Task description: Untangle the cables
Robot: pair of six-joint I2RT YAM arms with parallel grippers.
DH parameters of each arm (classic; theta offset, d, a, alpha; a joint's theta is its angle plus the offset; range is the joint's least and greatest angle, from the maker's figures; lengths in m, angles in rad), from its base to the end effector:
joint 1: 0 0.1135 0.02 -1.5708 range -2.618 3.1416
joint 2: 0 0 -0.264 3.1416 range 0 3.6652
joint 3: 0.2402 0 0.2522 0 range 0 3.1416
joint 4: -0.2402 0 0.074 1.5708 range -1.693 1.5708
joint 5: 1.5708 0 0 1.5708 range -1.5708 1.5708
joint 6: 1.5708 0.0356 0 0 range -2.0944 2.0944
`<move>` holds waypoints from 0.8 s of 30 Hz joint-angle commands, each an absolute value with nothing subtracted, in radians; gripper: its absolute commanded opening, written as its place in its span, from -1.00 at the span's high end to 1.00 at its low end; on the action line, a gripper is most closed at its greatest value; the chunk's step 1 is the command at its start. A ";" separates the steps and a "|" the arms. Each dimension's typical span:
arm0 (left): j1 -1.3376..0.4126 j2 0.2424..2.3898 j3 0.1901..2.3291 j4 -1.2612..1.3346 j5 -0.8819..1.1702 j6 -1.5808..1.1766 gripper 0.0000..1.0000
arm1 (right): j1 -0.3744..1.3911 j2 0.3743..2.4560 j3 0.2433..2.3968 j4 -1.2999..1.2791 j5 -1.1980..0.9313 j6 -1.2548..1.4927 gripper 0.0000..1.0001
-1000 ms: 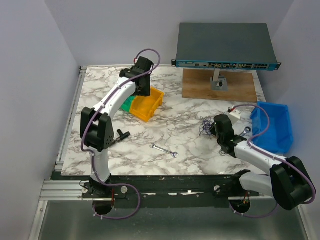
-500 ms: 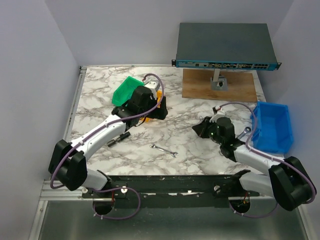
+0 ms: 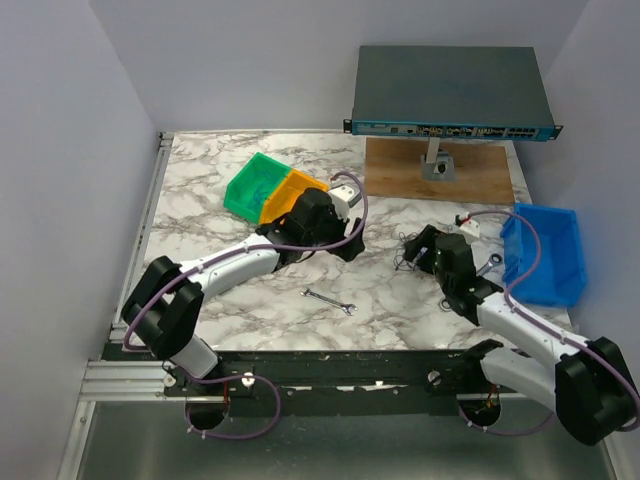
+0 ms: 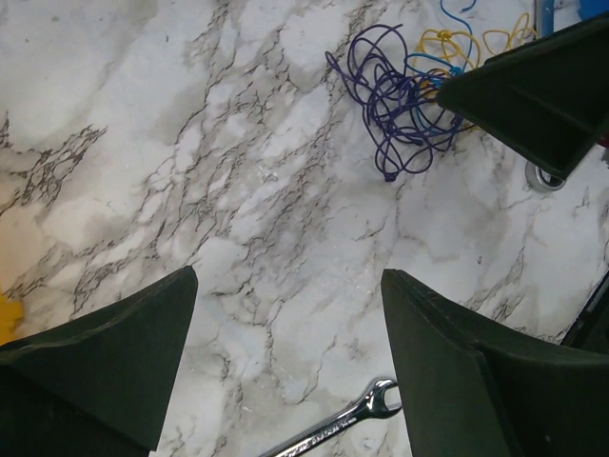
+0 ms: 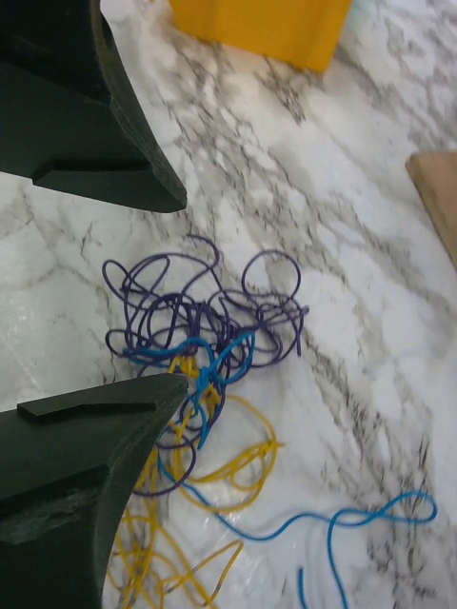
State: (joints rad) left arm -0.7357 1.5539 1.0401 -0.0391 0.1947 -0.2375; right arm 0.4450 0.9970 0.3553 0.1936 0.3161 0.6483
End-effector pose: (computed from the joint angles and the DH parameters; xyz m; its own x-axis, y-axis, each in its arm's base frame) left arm 0.2556 -0.2407 0.2521 -0.5620 0.1974 -0.8032 0.6670 0.6825 -0.2990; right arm 0.1907 0.0787 0.1899 -0.4061 0.4422 -0.7997 0.1116 0.8926 0.4369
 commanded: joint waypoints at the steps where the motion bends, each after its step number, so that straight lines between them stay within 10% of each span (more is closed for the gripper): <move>1: -0.747 1.536 0.989 0.111 0.239 -0.209 -0.60 | 0.442 1.078 0.446 -0.076 0.504 0.760 -0.52; 6: -0.752 1.490 0.928 0.206 0.227 -0.228 -0.59 | 0.442 1.241 0.530 -0.111 0.426 0.764 -0.36; 13: -0.752 1.481 0.891 0.265 0.262 -0.252 -0.59 | 0.448 1.411 0.603 0.032 0.071 0.760 0.98; 17: -0.752 1.499 0.906 0.239 0.279 -0.246 -0.59 | 0.457 1.423 0.618 0.156 -0.178 0.811 0.94; 22: -0.752 1.567 0.985 0.097 0.198 -0.249 -0.54 | 0.456 1.397 0.662 0.098 -0.126 0.766 -0.16; 24: -0.751 1.590 1.016 0.035 0.160 -0.263 -0.49 | 0.456 1.384 0.668 0.061 -0.094 0.727 -0.30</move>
